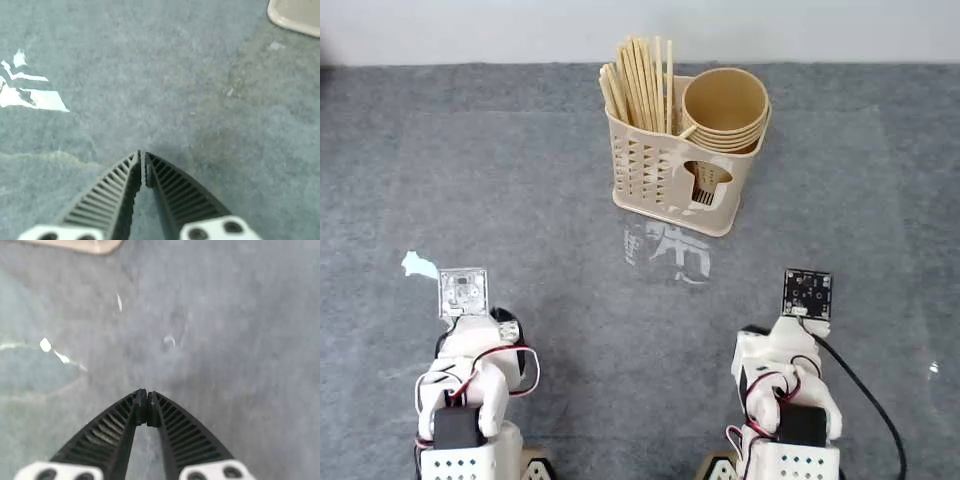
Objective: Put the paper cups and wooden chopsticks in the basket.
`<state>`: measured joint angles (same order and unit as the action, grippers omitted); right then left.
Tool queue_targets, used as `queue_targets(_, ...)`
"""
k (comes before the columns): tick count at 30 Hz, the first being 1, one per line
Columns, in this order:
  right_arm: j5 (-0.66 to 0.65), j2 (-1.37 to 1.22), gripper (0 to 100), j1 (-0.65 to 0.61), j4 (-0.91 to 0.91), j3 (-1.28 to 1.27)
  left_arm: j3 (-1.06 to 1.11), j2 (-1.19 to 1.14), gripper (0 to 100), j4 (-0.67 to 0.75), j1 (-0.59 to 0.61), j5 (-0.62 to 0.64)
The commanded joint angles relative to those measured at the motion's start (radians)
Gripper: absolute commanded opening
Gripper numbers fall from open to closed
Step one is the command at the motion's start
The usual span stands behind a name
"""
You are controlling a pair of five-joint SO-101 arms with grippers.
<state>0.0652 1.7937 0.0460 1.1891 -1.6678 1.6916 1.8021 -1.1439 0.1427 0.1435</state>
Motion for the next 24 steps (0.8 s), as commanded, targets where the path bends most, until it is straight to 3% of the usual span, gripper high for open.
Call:
queue_targets(1, 0.000, 0.002, 0.9, -0.012, 0.077, -0.015, -0.008, 0.012, 1, -0.031, -0.008, -0.011)
queue_targets(8, 0.000, 0.010, 0.9, -0.004, 0.113, -0.015, -0.008, 0.014, 1, -0.117, -0.006, -0.006)
queue_targets(24, 0.000, 0.010, 0.9, -0.004, 0.113, -0.015, -0.008, 0.015, 1, -0.120, -0.002, -0.006)
